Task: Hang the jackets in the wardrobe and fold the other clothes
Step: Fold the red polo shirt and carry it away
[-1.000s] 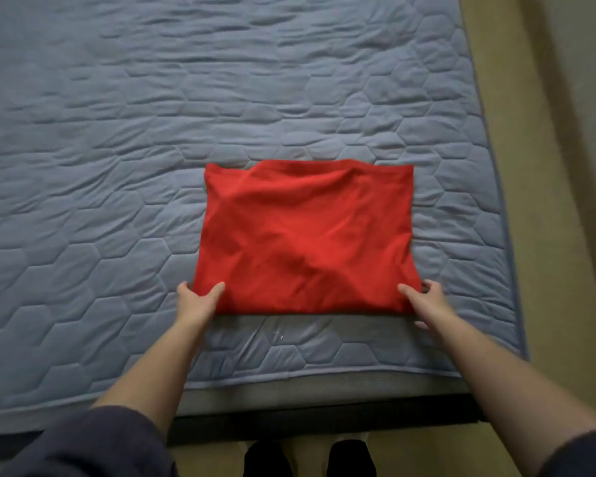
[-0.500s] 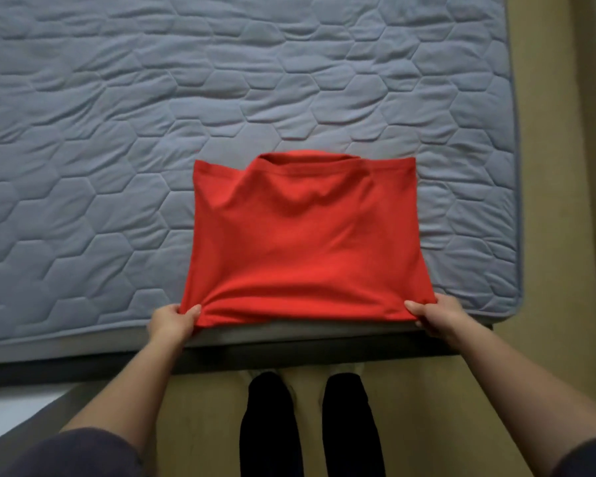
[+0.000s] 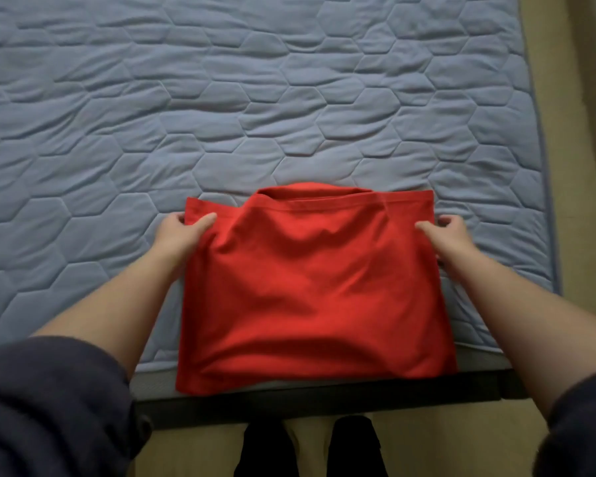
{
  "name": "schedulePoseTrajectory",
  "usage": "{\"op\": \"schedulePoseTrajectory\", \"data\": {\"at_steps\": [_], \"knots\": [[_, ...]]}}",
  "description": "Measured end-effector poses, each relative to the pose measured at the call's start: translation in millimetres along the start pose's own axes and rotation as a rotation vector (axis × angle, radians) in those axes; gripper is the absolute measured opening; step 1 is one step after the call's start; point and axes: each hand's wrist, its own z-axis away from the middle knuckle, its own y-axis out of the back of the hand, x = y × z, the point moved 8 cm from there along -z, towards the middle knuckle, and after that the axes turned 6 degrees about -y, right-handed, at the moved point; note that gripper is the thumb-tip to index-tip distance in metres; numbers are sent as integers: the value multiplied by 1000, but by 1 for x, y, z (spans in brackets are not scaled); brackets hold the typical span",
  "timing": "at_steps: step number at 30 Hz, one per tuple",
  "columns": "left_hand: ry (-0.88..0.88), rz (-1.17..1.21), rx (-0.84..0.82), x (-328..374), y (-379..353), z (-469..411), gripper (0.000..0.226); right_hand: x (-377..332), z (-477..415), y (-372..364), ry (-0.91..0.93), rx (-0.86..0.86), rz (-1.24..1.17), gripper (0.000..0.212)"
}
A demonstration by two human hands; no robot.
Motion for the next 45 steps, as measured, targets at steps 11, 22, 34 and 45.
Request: {"op": "schedulePoseTrajectory", "data": {"at_steps": [11,22,34,45], "knots": [[-281,52,403,25,43,-13,13,-40,-5,34,362,309,-115,16],[-244,-537,289,52,13,8,64,-58,40,5,404,420,482,62],[-802,-1167,-117,15,-152,36,71,-54,64,-169,1042,177,1046,64],[-751,-1014,-237,2,-114,101,68,-62,81,-151,968,-39,1174,68]]}}
